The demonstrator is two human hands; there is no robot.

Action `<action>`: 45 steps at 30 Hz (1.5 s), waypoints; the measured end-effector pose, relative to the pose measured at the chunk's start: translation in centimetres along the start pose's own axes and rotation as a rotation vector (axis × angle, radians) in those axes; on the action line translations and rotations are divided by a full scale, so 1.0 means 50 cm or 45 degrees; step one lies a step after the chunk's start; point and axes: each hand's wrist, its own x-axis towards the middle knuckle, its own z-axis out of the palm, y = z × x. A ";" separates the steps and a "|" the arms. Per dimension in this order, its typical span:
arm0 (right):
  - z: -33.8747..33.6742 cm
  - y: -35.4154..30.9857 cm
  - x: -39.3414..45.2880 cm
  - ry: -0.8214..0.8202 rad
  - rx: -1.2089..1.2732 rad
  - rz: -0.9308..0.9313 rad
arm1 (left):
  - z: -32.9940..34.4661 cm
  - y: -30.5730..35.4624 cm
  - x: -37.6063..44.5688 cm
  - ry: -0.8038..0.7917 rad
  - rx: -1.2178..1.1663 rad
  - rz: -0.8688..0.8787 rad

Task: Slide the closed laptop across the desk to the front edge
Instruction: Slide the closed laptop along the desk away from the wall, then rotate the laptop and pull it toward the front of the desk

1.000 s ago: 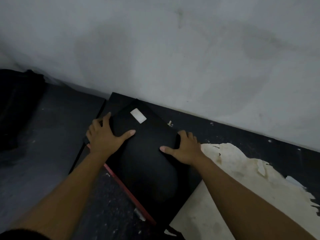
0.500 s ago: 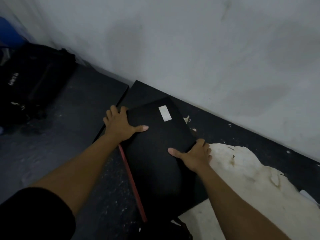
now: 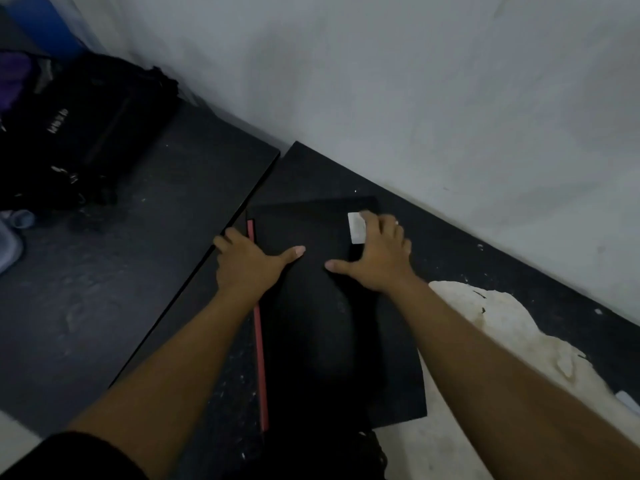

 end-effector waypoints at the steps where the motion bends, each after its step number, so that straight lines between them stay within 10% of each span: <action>1: -0.001 -0.015 0.029 -0.059 -0.060 -0.086 | 0.003 -0.007 -0.006 -0.045 -0.019 -0.047; 16: -0.026 -0.111 0.188 -0.485 -0.438 -0.314 | -0.001 0.006 0.016 -0.180 -0.117 -0.269; 45: -0.098 0.021 0.127 -0.137 -0.141 -0.265 | 0.092 0.040 -0.067 -0.094 -0.458 0.380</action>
